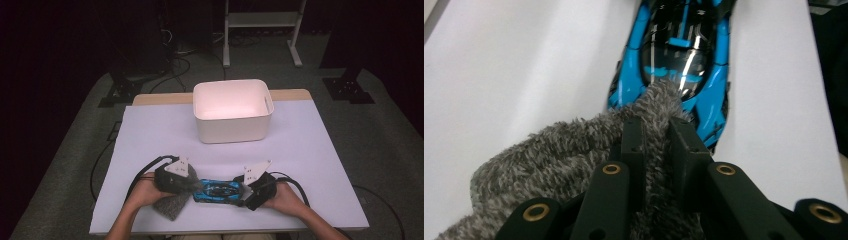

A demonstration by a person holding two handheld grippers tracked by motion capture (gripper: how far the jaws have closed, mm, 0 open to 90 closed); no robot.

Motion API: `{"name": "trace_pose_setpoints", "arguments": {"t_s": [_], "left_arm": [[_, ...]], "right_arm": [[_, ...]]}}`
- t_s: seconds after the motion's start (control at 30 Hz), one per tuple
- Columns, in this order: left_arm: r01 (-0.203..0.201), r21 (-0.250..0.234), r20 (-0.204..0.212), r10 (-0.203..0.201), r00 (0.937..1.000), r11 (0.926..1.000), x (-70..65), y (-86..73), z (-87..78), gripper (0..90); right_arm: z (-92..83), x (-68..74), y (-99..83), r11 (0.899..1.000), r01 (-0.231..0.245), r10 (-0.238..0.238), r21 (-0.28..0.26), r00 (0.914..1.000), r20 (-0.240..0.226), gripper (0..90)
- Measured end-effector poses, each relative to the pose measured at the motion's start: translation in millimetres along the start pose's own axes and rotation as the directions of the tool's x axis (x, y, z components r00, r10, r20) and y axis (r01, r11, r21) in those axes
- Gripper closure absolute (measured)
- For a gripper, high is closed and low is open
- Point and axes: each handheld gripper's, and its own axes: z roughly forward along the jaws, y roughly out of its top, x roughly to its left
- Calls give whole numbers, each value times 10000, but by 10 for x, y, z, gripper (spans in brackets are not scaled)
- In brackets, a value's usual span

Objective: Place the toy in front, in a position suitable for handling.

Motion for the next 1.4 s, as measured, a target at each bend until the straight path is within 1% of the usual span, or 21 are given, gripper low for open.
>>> {"name": "trace_pose_setpoints", "arguments": {"t_s": [0.1,0.13,0.17,0.2,0.33,0.37,0.4,0.47,0.57,0.7,0.73,0.9,0.93,1.07,1.1,1.13,1.17,1.4], "left_arm": [[-61,-97,95,62,9999,9999,-22,16,9,784],[-181,-232,282,187,9994,9996,-48,40,18,784],[-181,-232,282,187,9994,9996,-48,40,18,784],[-290,-297,417,303,9987,9991,-73,65,31,784],[-567,-415,641,593,9962,9975,-133,153,74,784],[-567,-415,641,593,9962,9975,-133,153,74,784],[-648,-363,620,670,9958,9972,-139,162,79,784],[-617,-342,615,638,9961,9975,-136,156,72,784],[-544,-253,501,556,9972,9982,-128,105,48,784],[-357,-134,365,362,9987,9993,-110,-11,-1,784],[-197,-141,307,201,9993,9997,-96,-69,-20,784],[-62,-191,259,66,9996,9998,-58,-111,-33,784],[-2,-244,228,8,9997,9997,-48,-101,-31,784],[12,-371,150,-7,9999,9993,-3,-22,-12,784],[-7,-314,150,12,9999,9995,11,4,-4,784],[-38,-341,171,44,9998,9994,34,51,24,784],[-38,-341,171,44,9998,9994,34,51,24,784],[-211,-364,346,224,9991,9991,111,253,143,784]], "right_arm": [[-3,1,-2,10000,-34,34,10,10000,-1,229],[-3,1,-2,10000,-33,33,10,10000,0,229],[-3,1,-2,10000,-33,33,10,10000,0,229],[-2,-1,-2,10000,-19,19,-2,10000,-5,229],[-1,0,-1,10000,52,-52,5,10000,22,229],[-1,0,-2,10000,47,-47,2,10000,23,229],[-1,0,-2,10000,47,-47,2,10000,23,229],[0,0,-2,10000,59,-59,0,10000,26,230],[0,1,-2,10000,51,-51,-2,10000,25,229],[-1,1,-2,10000,55,-55,1,10000,30,229],[-1,1,-2,10000,52,-52,3,10000,29,230],[0,1,-1,10000,36,-36,0,10000,32,230],[1,0,-2,10000,21,-21,-13,10000,21,229],[4,-1,-2,10000,-19,19,-38,10000,-6,230],[5,0,-1,10000,-32,32,-40,10000,-8,229],[8,0,1,10000,-21,21,-51,10000,-5,229],[8,0,1,10000,-21,21,-51,10000,-5,229],[10,-2,0,10000,-25,25,-66,10000,-17,230]]}}
